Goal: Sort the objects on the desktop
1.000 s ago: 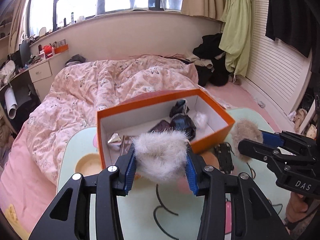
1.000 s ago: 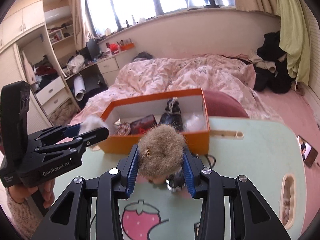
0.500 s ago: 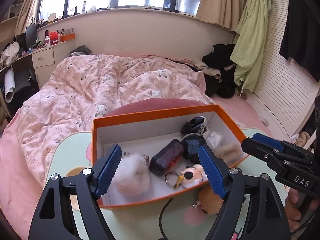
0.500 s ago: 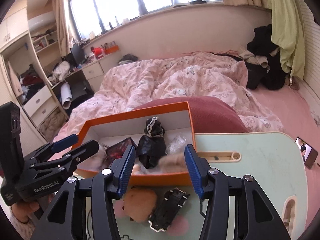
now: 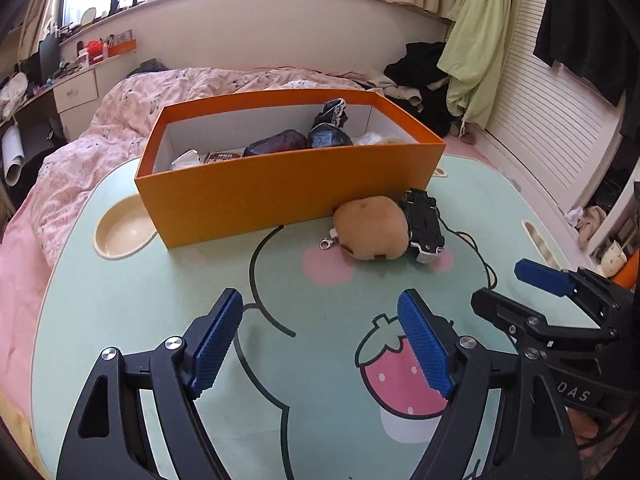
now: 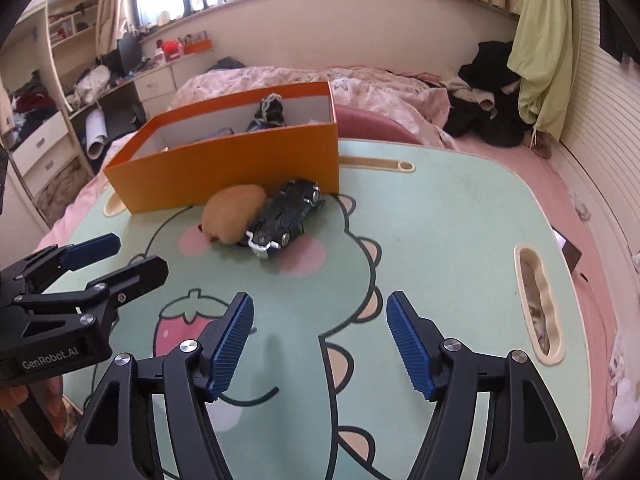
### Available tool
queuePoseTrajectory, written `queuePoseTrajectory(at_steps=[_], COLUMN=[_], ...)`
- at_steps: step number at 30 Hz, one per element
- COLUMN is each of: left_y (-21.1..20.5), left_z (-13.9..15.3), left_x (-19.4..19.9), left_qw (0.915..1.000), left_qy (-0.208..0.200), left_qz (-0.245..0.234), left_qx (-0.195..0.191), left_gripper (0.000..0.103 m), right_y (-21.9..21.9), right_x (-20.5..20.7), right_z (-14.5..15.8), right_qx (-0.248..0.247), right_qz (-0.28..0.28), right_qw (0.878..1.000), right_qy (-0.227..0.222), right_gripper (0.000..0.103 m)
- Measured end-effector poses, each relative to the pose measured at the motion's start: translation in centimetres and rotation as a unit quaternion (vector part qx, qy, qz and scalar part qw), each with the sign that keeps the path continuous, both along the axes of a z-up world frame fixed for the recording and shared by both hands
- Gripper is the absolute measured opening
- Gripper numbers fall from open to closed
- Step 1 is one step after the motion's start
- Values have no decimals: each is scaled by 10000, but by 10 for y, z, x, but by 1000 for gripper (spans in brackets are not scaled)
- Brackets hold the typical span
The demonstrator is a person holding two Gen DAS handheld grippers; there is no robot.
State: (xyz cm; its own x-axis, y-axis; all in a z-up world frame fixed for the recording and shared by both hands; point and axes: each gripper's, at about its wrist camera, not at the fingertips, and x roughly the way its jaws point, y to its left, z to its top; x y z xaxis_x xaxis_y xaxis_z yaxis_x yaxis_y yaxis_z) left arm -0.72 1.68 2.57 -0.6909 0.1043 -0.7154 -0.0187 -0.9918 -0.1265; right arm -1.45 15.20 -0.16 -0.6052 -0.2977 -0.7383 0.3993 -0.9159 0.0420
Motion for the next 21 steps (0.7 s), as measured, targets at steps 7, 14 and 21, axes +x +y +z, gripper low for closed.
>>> queuePoseTrajectory(at_steps=[7, 14, 21], left_y=[9, 4, 4], left_z=[-22, -24, -25], left_x=[-5, -6, -6], left_qw=[9977, 9972, 9973], left_qy=[-386, -465, -454], left_qz=[180, 311, 311], left_qx=[-524, -490, -487], left_gripper=[88, 103, 103], right_y=[-4, 1, 2], right_x=[8, 10, 8], right_z=[-19, -26, -26], right_qx=[299, 309, 304], right_qz=[-55, -123, -143], right_qw=[9995, 9994, 9994], right_qy=[-20, 35, 20], right_gripper=[74, 95, 101])
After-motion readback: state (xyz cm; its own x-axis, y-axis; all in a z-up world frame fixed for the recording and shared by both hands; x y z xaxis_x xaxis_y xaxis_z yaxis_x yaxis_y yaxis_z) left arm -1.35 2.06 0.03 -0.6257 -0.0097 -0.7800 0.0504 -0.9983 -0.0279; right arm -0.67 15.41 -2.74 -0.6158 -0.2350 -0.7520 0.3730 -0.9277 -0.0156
